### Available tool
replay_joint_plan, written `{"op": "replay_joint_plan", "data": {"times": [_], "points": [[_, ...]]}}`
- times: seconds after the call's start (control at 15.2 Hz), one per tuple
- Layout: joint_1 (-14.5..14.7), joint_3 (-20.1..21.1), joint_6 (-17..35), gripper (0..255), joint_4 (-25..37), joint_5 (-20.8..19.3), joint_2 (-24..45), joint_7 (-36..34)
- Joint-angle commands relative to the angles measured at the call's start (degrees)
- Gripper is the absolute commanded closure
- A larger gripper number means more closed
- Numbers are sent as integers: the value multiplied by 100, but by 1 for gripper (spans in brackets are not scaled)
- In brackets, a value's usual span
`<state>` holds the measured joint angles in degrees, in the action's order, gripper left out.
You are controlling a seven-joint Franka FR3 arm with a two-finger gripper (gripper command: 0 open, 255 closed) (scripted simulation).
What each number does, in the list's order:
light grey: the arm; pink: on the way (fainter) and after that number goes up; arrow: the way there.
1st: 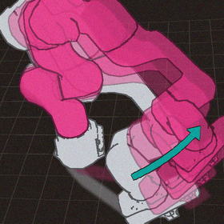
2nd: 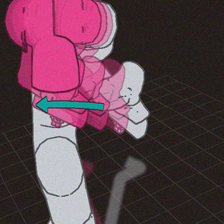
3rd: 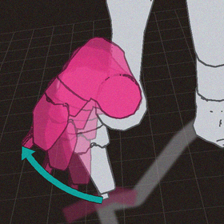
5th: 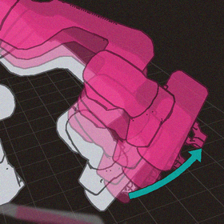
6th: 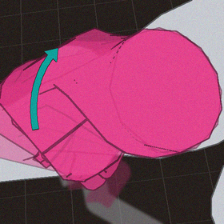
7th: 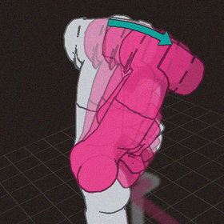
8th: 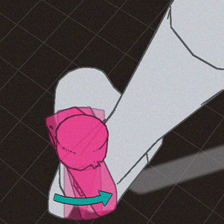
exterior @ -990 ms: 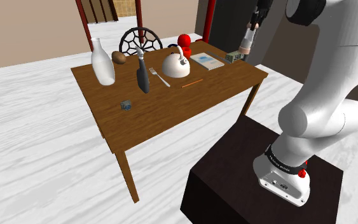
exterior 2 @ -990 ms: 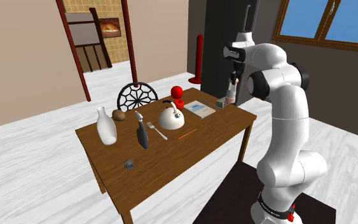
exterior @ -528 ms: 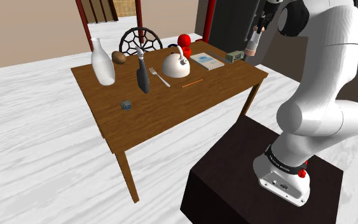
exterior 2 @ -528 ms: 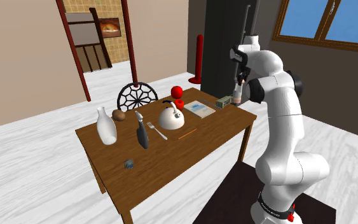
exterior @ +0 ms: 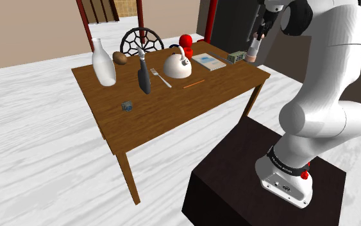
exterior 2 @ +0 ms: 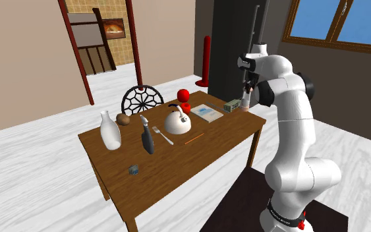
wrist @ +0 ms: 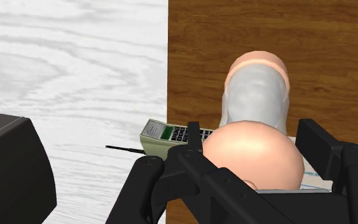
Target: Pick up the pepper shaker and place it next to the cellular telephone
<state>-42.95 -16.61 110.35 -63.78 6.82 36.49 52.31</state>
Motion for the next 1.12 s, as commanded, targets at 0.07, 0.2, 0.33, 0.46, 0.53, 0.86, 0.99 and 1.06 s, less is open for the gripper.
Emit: {"op": "replay_joint_plan", "data": {"times": [0.07,0.2,0.33,0.46,0.53,0.86,0.99,1.06], "points": [[27,2,250,255,-269,0,-20,4],[40,5,402,255,-419,3,-17,6],[51,10,550,255,-557,8,-6,8],[60,15,693,255,-684,15,11,10],[64,18,763,255,-744,18,22,12],[73,27,955,255,-900,30,61,16],[73,27,955,255,-900,30,61,16],[73,27,955,255,-900,30,61,16]]}}
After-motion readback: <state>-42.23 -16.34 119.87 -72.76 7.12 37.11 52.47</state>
